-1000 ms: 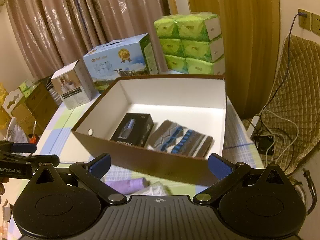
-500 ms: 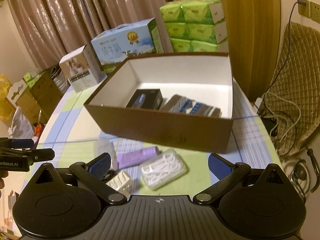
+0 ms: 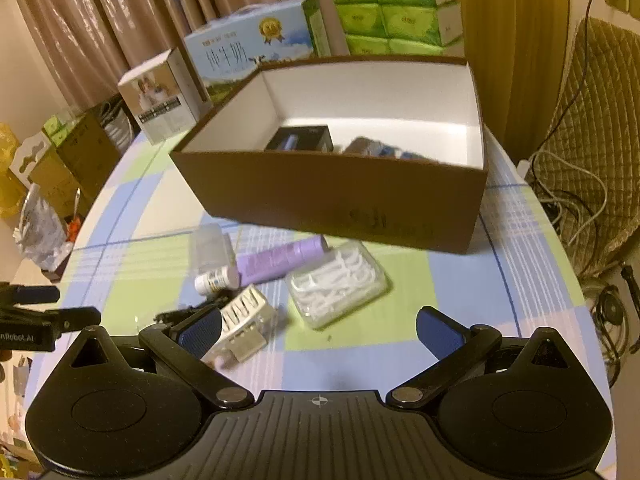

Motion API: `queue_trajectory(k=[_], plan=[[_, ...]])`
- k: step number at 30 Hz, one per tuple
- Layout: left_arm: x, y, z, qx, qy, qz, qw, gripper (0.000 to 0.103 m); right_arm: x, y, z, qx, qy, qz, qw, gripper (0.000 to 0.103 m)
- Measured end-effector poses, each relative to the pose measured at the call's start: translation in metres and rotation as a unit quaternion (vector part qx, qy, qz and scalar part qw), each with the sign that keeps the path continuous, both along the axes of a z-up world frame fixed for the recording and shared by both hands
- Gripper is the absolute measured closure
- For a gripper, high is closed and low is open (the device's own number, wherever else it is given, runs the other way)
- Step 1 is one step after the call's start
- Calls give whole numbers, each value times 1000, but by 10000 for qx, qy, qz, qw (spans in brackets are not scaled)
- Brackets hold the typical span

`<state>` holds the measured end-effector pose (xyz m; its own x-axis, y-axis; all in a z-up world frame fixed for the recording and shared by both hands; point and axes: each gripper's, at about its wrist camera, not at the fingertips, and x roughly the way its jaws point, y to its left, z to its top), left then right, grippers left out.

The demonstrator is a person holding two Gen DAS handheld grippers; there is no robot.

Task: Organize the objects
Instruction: 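Move both grippers back toward the remaining items on the table, then grasp the cotton swab bag with the left gripper while the right grasps the floss case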

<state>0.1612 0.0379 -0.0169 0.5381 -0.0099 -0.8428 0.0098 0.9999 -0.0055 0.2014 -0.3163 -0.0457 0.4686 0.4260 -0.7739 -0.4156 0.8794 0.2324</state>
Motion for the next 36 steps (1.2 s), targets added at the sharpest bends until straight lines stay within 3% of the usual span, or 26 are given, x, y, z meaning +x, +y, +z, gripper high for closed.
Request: queue_trajectory(k=[22,32,34,36], plan=[[7,-9,-63,-70,568,308,9979,15,9,-16,-32,-203,349,-211,9990,2],[28,-14,-89,55,715,405,9966,29,19,-19,-39,-205,400,-211,9988,2],[29,-13,-93,90,725,425,9964,35,23,-19,-41,-217,408,-198,9987,2],[28,-10,-95,96,716,439,9964,49,25,-19,-43,-230,399,-168,9988,2]])
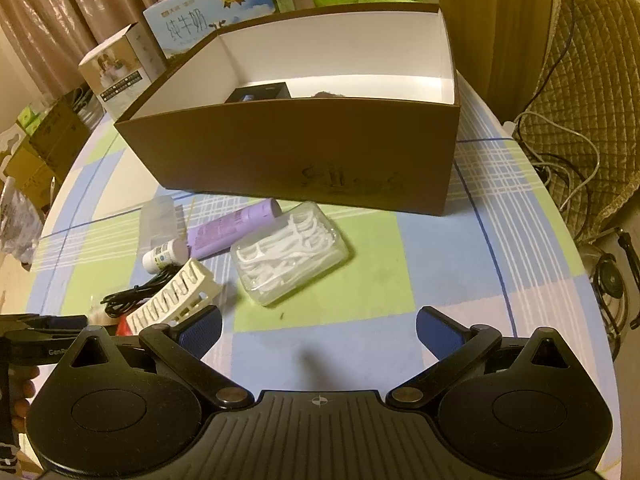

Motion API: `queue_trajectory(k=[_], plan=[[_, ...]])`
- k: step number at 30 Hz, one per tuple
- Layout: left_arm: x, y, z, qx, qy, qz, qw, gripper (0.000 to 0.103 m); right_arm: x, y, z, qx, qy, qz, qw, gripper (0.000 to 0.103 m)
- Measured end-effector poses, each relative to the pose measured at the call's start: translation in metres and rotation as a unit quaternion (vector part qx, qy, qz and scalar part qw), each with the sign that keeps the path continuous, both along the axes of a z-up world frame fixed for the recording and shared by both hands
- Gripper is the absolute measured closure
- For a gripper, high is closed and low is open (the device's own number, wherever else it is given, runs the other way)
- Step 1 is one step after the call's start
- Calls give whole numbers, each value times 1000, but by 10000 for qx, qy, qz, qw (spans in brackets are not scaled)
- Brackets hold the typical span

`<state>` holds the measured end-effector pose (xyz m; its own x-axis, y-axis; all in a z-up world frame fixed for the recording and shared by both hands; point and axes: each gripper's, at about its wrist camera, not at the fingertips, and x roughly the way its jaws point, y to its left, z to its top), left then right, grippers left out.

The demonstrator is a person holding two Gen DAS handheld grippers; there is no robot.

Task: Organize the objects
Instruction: 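Grasp the cotton swab bag with the left gripper while the right grasps the floss case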

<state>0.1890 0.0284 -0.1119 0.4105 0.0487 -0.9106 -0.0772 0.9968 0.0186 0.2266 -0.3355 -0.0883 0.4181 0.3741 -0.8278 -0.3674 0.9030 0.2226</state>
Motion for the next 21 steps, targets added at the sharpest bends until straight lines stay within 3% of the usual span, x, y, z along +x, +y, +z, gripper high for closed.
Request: queue_trajectory(k=[3,6,14,21], plan=[[-4,11,2,8,-132,38,9999,64,5,1,-2,-12,-16,76,10000,2],[-6,24,3,54,-162,163,9997,70,11,5,-6,0,-49,224,9997,2],[-8,61,3,175,-119,800,9966,68,28,30,-26,-209,-376,1292,9907,3],[-6,64,3,165,-86,958,9952,64,52,55,-47,-426,-384,1886,9804,3]])
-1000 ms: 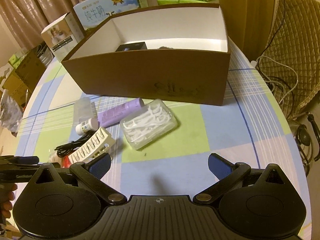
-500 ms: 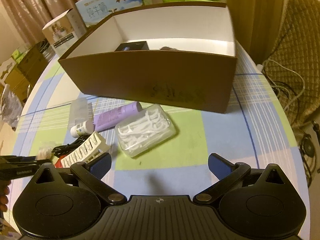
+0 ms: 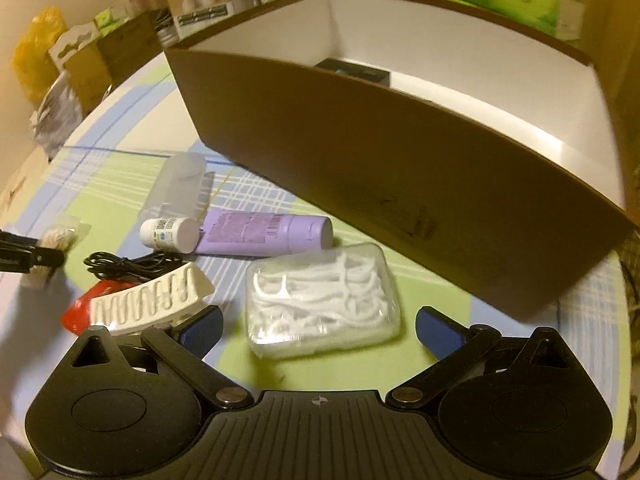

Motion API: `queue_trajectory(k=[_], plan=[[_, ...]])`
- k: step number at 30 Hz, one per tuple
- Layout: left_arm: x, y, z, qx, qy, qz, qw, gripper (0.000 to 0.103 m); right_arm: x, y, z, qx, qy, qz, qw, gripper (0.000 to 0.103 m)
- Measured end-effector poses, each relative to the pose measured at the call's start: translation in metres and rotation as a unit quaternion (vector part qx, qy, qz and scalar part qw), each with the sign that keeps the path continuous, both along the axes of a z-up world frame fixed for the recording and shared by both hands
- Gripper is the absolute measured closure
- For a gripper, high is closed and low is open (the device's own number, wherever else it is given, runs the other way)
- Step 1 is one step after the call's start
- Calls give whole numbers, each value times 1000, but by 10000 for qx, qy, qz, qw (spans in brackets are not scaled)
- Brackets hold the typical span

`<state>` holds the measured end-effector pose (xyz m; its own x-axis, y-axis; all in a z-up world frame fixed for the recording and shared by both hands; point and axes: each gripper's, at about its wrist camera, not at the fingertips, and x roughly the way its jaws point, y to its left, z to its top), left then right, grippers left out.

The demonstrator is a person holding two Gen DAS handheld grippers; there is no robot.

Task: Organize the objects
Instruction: 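Grasp the cotton swab bag with the left gripper while the right grasps the floss case, then carry the swab bag and floss case into the brown box and release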

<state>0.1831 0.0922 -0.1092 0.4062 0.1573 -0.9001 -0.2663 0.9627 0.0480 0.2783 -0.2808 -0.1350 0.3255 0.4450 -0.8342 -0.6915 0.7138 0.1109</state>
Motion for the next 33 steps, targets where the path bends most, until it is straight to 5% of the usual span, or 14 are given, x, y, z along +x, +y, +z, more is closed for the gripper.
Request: queue_trajectory(k=[5,8,15,26,33], plan=[[6,0,-2,-5,-2,76,10000,55,10,17,-15,-242,6,250,9994,3],[9,-1,-2,-16,-12,64,10000,55,12,20,-19,-265,-25,269,9993,15],[10,-13,-1,80,-43,-175,9998,74,4,13,-17,-344,-117,285,9989,19],[-2,-23,7,-58,-23,-380,9993,77,-18,-21,1,-59,57,-248,9997,19],[-5,-40,37,-166,-371,-667,9969,77,-30,-39,28,215,-48,-464,9987,19]])
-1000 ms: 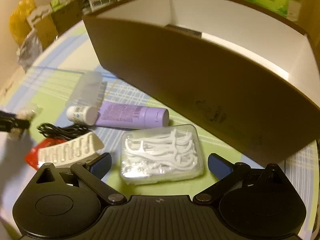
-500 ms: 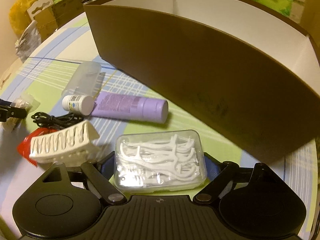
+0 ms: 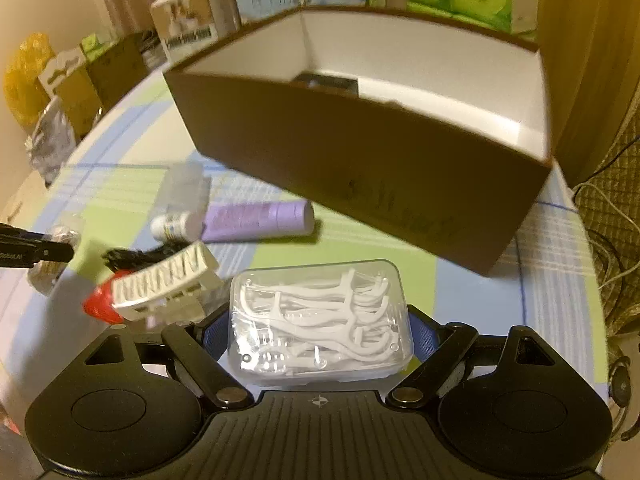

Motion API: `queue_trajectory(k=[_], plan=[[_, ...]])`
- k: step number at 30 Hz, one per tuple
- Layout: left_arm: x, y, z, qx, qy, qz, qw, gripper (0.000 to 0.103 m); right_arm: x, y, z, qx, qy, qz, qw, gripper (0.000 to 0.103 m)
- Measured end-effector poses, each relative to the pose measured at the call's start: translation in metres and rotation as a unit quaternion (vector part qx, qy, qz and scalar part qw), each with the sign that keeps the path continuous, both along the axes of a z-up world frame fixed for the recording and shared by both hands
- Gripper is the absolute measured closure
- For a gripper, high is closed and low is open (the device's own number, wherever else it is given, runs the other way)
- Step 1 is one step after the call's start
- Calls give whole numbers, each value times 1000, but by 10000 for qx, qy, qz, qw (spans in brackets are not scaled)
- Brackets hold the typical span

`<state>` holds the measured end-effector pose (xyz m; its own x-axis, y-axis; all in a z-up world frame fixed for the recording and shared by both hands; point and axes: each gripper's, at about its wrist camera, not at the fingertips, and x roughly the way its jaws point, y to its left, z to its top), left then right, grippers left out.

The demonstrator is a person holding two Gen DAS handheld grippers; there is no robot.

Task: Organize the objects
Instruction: 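Carry the swab bag and floss case into the brown box and release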

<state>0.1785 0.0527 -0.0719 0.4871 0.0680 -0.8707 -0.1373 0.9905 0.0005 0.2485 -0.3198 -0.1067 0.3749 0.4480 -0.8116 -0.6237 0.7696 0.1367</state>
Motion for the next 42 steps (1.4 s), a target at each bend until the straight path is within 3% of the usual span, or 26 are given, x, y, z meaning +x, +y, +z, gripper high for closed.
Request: queue_trajectory(k=[11,22,30,42], plan=[[38,-53,69,-68,-922,-734,9930,77,15,-14,65,619,-513,-89,9967,19],[126,-99,97,82,-1373,-1204,9831,77,95,-5,87,727,-680,-476,9939,19],[206,-108,92,259,-1302,-1317,9824,77,161,1,73,701,-472,-852,9928,19],[301,-114,46,601,-829,-1497,9834,77,237,18,46,406,-306,-1131,9923,19]])
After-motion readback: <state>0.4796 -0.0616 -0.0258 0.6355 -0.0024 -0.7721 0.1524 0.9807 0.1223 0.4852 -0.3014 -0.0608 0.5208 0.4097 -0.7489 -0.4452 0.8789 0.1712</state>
